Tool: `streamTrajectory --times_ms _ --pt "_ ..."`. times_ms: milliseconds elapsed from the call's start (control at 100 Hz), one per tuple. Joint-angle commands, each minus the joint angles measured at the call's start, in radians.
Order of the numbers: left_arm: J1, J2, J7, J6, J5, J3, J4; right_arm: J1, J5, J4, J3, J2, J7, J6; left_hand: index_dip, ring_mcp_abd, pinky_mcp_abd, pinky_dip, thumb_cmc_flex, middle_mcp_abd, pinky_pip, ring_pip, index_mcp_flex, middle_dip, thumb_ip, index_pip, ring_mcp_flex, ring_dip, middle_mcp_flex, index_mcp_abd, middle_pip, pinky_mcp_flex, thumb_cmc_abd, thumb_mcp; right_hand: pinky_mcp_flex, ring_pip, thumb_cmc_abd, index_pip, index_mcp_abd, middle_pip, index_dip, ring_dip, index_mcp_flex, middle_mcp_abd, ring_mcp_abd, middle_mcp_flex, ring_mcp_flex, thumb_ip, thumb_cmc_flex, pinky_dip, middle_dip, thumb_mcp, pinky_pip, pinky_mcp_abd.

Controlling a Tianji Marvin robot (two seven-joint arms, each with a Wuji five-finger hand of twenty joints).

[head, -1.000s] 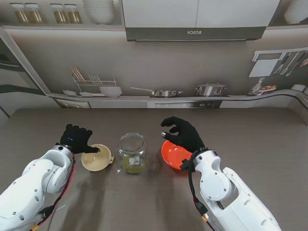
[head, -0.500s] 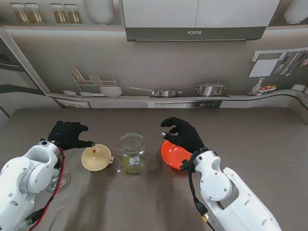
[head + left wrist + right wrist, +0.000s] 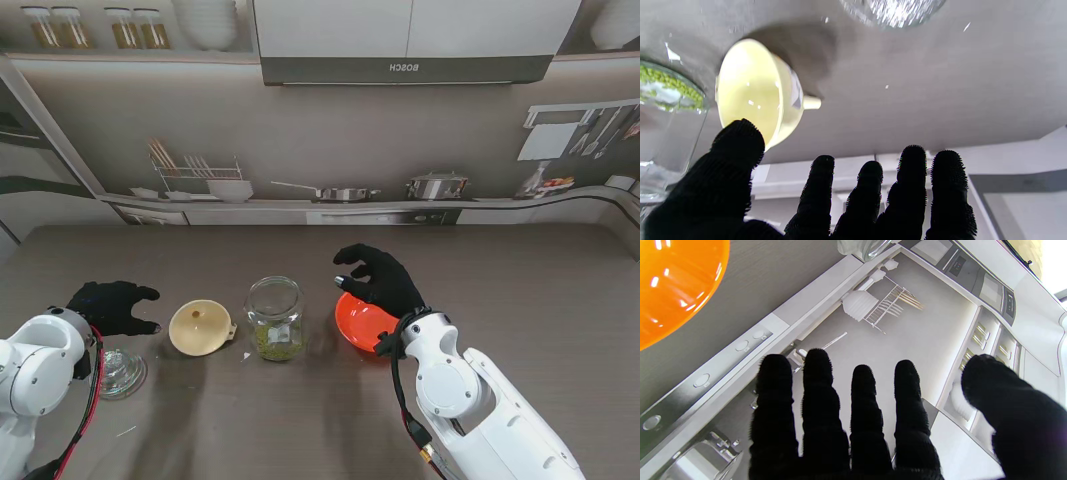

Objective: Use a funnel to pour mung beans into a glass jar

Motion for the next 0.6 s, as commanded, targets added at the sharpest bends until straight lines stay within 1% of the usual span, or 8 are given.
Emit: streamTrajectory --times_ms 0,50,80,190,430,520,590 --pt "0.011 0.008 -0.018 0.004 0.001 -0.007 0.003 -0.003 0.001 -0.006 -0.003 -0.002 0.016 -0.002 0.013 -0.007 -0.011 0.036 -0.004 0.001 0.043 0.026 -0.038 0.011 0.027 -0.010 -0.023 0.023 -0.043 -0.023 -0.011 -0.014 -0.035 0.038 -0.008 0.008 0.029 0.010 -0.002 0.005 0.001 -0.003 0.003 0.006 -0.003 0.004 0.017 0.033 -0.026 0.000 -0.002 -0.009 0.023 0.008" --pt "0.016 0.009 -0.024 0.003 0.015 -0.011 0.006 -0.003 0.001 -0.006 -0.003 -0.002 0.016 -0.002 0.015 -0.008 -0.015 0.051 -0.009 0.001 0.062 0.040 -0.046 0.014 0.024 -0.013 -0.015 0.036 -0.047 -0.025 -0.010 -0.007 -0.041 0.055 -0.007 0.009 0.031 0.010 -0.002 0.004 0.001 -0.003 0.003 0.005 -0.005 0.003 0.018 0.033 -0.027 0.001 -0.002 -0.010 0.024 0.008" --pt "0.018 0.009 -0.023 0.002 0.023 -0.013 0.010 -0.003 0.002 -0.006 -0.003 -0.002 0.017 -0.002 0.013 -0.010 -0.016 0.054 -0.011 0.004 0.067 0.045 -0.064 0.014 0.024 -0.020 -0.012 0.040 -0.050 -0.025 -0.011 -0.005 -0.043 0.057 -0.007 0.009 0.030 0.010 -0.002 0.004 0.001 -0.003 0.003 0.005 -0.004 0.004 0.018 0.033 -0.027 0.001 -0.001 -0.010 0.024 0.008" --pt "0.029 0.008 -0.013 0.010 0.039 -0.014 0.026 -0.003 0.002 -0.006 -0.003 -0.001 0.018 -0.002 0.013 -0.014 -0.020 0.062 -0.020 0.001 0.078 0.056 -0.080 0.017 0.023 -0.027 -0.017 0.050 -0.058 -0.021 -0.011 -0.008 -0.044 0.067 -0.007 0.009 0.031 0.010 -0.002 0.004 0.002 -0.003 0.004 0.006 -0.005 0.004 0.019 0.033 -0.026 0.001 -0.001 -0.010 0.024 0.008" --pt "0.059 0.006 0.008 0.050 0.062 -0.005 0.063 -0.003 0.005 -0.004 -0.003 -0.001 0.021 -0.004 0.002 -0.015 -0.029 0.062 -0.032 0.003 0.073 0.053 -0.145 0.021 0.023 -0.056 -0.042 0.053 -0.099 0.020 -0.016 -0.025 -0.038 0.074 -0.008 0.009 0.031 0.009 -0.001 0.004 0.002 -0.003 0.004 0.006 -0.003 0.004 0.019 0.033 -0.026 0.001 -0.001 -0.009 0.023 0.008" --pt "0.067 0.005 0.017 0.061 0.065 -0.002 0.075 -0.003 0.006 -0.004 -0.004 -0.001 0.023 -0.004 0.001 -0.016 -0.030 0.063 -0.031 0.005 0.075 0.058 -0.167 0.025 0.022 -0.061 -0.044 0.056 -0.111 0.012 -0.015 -0.025 -0.040 0.078 -0.008 0.009 0.031 0.009 -0.002 0.004 0.002 -0.003 0.004 0.006 -0.004 0.006 0.020 0.033 -0.026 0.001 -0.001 -0.009 0.023 0.009" --pt "0.071 0.006 0.008 0.069 0.066 0.001 0.079 -0.003 0.006 -0.004 -0.005 0.000 0.025 -0.005 0.004 -0.015 -0.031 0.065 -0.031 0.006 0.078 0.064 -0.175 0.031 0.021 -0.060 -0.044 0.060 -0.112 0.004 -0.009 -0.027 -0.045 0.081 -0.008 0.009 0.032 0.009 -0.003 0.004 0.002 -0.002 0.004 0.005 -0.004 0.007 0.021 0.033 -0.026 0.001 -0.001 -0.010 0.023 0.009"
